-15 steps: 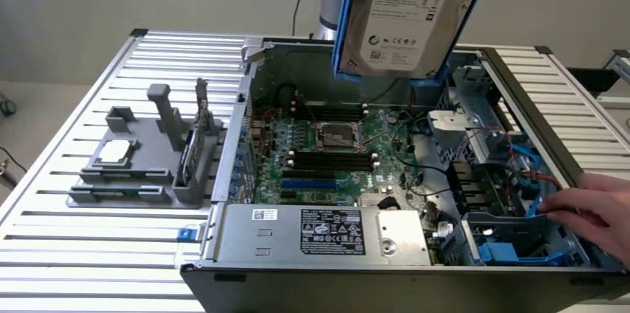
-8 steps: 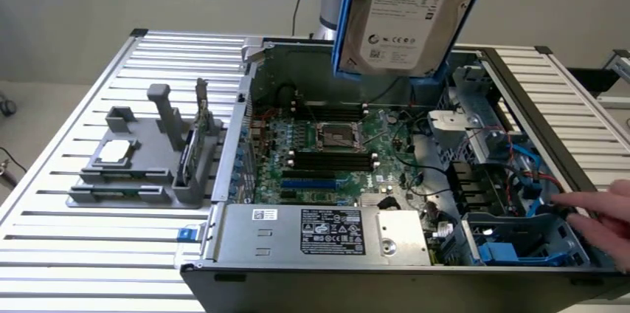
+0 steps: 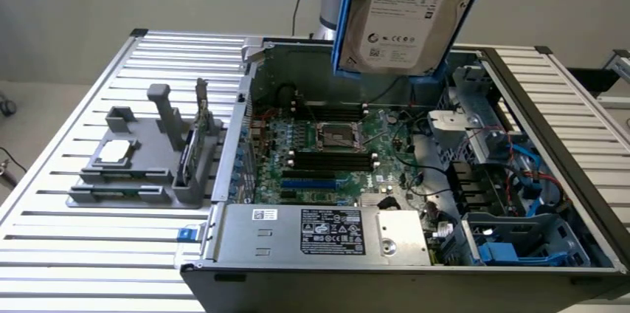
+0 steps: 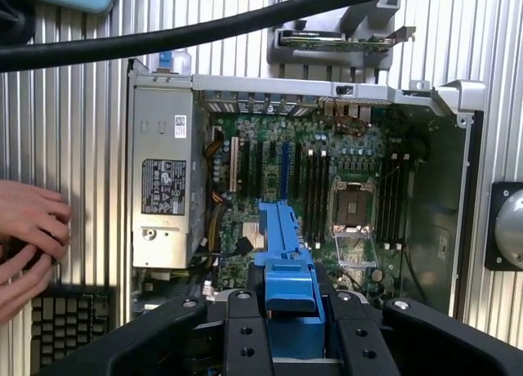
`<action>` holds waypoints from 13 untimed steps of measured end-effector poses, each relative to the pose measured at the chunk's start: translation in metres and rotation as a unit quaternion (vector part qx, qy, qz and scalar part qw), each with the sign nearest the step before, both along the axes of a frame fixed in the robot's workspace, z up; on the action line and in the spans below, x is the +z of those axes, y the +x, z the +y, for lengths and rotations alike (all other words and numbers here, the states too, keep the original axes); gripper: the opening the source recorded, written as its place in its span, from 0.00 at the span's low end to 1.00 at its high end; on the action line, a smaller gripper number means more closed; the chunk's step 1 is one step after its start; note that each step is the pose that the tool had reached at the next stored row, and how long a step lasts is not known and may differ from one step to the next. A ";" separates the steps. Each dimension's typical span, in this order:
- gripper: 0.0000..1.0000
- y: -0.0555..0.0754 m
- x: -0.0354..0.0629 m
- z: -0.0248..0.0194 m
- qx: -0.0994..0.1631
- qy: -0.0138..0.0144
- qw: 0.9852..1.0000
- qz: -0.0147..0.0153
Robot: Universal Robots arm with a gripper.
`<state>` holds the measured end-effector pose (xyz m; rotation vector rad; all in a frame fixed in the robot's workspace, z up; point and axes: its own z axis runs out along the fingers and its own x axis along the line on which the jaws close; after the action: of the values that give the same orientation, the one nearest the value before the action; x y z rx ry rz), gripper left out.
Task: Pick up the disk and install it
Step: 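Pick up the disk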
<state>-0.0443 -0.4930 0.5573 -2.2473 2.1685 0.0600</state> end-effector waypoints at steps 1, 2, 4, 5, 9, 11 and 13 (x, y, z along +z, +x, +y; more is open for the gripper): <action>0.33 0.000 0.0000 0.0000 0.000 0.000 1.000 0.000; 0.33 0.000 0.0000 -0.0001 0.000 0.000 1.000 0.000; 0.33 0.004 0.0000 -0.0026 0.000 0.000 1.000 0.000; 0.33 0.007 0.0000 -0.0043 0.000 0.000 1.000 0.000; 0.33 0.021 0.0000 -0.0129 0.000 0.000 1.000 0.000; 0.33 0.026 0.0000 -0.0174 0.000 0.000 1.000 0.000; 0.33 0.030 0.0000 -0.0216 0.000 0.000 1.000 -0.001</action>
<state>-0.0143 -0.5146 0.5573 -2.2463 2.1673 0.0571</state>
